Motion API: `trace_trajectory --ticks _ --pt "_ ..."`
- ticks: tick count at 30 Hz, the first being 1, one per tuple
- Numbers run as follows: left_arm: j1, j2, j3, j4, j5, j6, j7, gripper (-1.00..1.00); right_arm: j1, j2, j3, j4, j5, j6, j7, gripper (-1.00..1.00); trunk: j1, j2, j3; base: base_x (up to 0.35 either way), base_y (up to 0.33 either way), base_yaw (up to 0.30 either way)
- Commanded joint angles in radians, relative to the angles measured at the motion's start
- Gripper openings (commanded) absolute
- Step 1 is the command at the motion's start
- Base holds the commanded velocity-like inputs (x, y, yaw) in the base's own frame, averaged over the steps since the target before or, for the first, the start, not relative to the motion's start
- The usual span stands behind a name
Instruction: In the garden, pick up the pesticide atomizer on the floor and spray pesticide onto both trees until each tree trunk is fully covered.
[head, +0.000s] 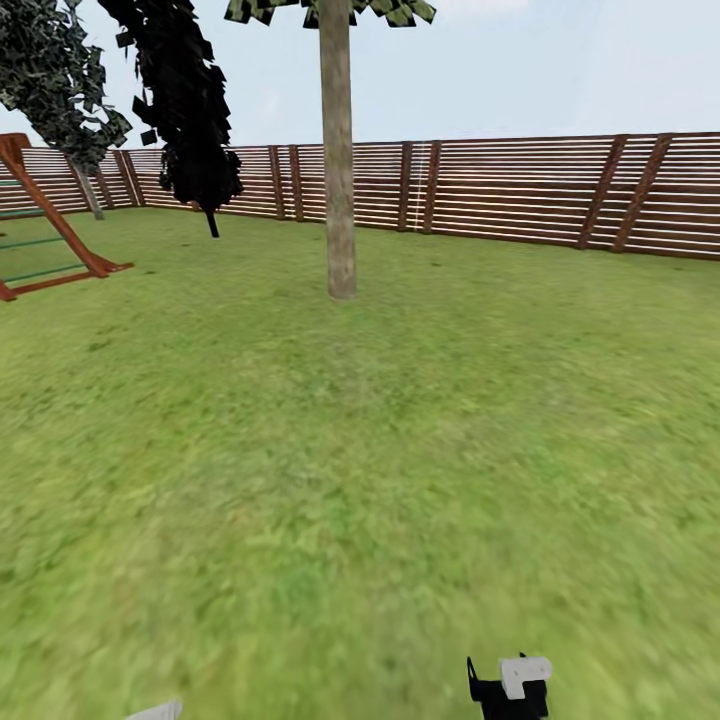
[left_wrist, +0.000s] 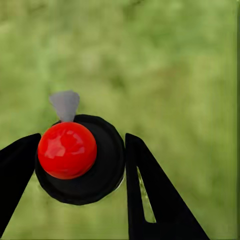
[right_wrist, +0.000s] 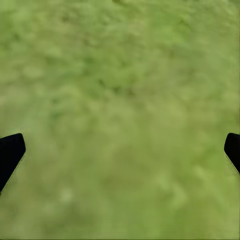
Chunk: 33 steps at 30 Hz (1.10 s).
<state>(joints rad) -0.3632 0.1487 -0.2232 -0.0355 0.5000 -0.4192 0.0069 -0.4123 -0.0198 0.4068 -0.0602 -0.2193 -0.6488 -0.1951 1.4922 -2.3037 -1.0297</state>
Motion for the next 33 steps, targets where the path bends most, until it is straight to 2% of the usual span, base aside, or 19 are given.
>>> trace_trajectory --ticks 1,19,33 --pt "0.0 0.0 -0.008 0.0 0.008 -0.003 0.001 -1.0 0.0 0.0 0.009 0.0 -0.006 -0.002 -0.004 1.0 0.0 0.0 -0.001 0.339 0.0 0.0" --pt "0.0 0.0 -0.008 0.0 0.008 -0.003 0.001 -1.0 0.0 -0.008 0.009 0.005 -0.003 -0.002 0.001 1.0 0.0 0.0 -0.001 0.339 0.0 0.0" --pt "0.0 0.0 -0.008 0.0 0.008 -0.003 0.001 -1.0 0.0 -0.001 0.009 0.005 -0.006 -0.002 0.0 1.0 0.0 0.0 -0.001 0.339 0.0 0.0"
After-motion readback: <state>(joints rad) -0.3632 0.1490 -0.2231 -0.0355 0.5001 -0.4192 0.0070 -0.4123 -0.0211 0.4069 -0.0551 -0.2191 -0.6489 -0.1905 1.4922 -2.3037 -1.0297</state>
